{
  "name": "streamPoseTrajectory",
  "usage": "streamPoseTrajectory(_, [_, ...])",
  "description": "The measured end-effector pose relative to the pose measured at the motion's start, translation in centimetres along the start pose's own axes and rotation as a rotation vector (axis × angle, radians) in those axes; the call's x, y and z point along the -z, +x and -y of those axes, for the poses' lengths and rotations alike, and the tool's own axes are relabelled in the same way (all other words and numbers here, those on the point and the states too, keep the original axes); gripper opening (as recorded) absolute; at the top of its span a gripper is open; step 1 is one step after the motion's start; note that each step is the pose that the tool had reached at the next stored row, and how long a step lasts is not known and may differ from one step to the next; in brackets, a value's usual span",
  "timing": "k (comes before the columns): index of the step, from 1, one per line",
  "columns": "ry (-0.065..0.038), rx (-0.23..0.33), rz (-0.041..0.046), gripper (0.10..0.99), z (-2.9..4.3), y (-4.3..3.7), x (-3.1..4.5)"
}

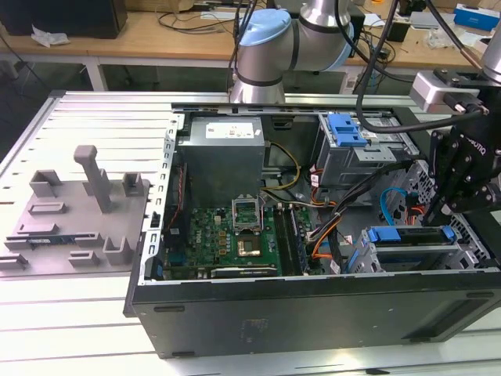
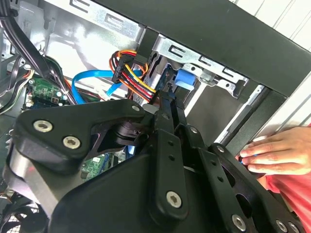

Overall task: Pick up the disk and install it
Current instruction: 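Insert the first disk wire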

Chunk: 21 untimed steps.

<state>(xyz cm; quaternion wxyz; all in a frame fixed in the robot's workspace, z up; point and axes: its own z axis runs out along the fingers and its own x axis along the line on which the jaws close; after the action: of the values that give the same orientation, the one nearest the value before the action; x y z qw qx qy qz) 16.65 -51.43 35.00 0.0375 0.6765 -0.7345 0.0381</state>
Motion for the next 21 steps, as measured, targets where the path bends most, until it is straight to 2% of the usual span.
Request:
streamPoseTrajectory(3, [0.0, 0.0, -0.0001, 0.165, 0.0, 0.0, -0.05])
streamPoseTrajectory(6, [0.0, 0.0, 0.0, 0.165, 0.0, -0.05, -0.53])
streamPoseTrajectory(21, [0.0, 0.0, 0.0, 0.165, 0.0, -0.07, -0.96])
